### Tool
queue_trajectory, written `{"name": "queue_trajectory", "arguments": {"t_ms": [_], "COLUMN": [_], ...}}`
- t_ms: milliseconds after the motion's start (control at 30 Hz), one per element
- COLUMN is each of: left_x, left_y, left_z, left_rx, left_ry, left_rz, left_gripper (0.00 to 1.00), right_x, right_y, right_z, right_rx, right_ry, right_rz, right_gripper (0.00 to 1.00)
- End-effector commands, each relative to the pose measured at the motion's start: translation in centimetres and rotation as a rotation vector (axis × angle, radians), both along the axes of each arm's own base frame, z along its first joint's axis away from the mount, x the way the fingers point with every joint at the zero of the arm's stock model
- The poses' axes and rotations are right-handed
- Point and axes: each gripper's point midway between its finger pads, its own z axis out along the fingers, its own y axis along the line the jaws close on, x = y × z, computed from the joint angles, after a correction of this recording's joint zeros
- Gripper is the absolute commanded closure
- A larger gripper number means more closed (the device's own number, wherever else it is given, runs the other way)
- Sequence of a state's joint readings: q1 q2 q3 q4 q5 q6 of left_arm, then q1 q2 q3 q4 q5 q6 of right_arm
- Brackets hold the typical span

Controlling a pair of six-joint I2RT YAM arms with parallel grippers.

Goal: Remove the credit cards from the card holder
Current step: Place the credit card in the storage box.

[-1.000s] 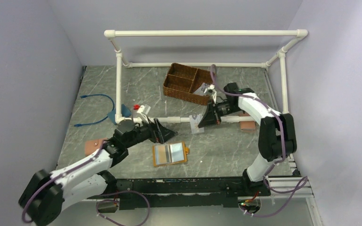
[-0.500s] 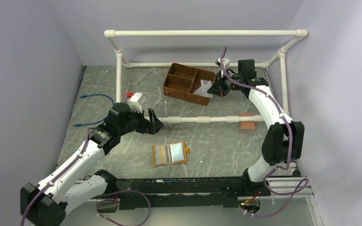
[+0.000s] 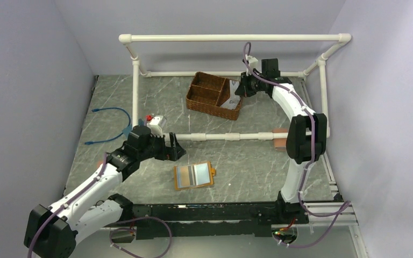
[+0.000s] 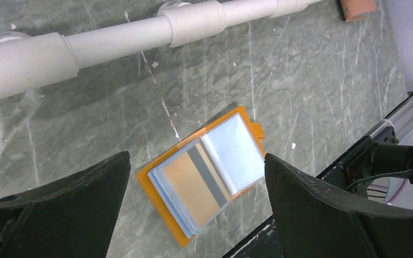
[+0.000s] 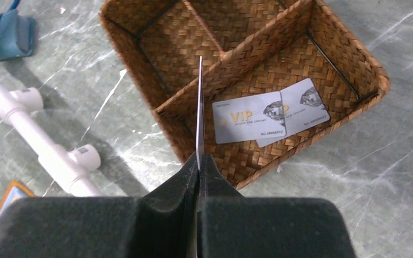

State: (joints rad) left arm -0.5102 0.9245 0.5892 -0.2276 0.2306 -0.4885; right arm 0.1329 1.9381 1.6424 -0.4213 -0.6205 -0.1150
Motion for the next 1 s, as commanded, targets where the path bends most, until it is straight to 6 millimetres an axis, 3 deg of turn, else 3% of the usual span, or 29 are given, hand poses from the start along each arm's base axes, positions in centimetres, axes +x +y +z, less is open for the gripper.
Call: {"name": "queue_trajectory", "arguments": {"t_ms": [0,200,367,567,733,967], "left_x": [1.1,1.2,0.8,0.0,-0.9,-3.2], "left_y": [-0.9,-0.7,-1.0,-1.3,-1.7,-2.5], "left_z": [2.7,3.1,3.4,3.6,3.7,2.2], "left_rx": [-0.095,-0.081,-0.116,-0.172,-0.233,-0.364], "left_ry": [-0.086,-0.090,-0.083,-0.058,-0.004,0.178], "left_rz": [-0.002,-0.004,-0.007,-0.011,-0.007,0.018], "left_gripper": [0.01,0.00,0.01,0.00,0.01,0.01], "right_x": [2.5,3.4,6.2,5.5,1.4,-10.9], "right_y": [0.1,1.3,-1.7,-3.3,-1.5,3.6], "right_z": [0.6,-2.2,-3.8,-0.2,3.1,6.5], "right_rx": [-0.012,-0.012,-0.166,-0.215,-0.140,0.065], "right_ry": [-0.043,0.016,-0.001,-0.110,-0.154,-0.176], "right_rz": [-0.045,-0.028,-0.222,-0.266,-0.122,0.338], "right_gripper": [0.99,0.91,0.63,0.58,0.58,0.58]}}
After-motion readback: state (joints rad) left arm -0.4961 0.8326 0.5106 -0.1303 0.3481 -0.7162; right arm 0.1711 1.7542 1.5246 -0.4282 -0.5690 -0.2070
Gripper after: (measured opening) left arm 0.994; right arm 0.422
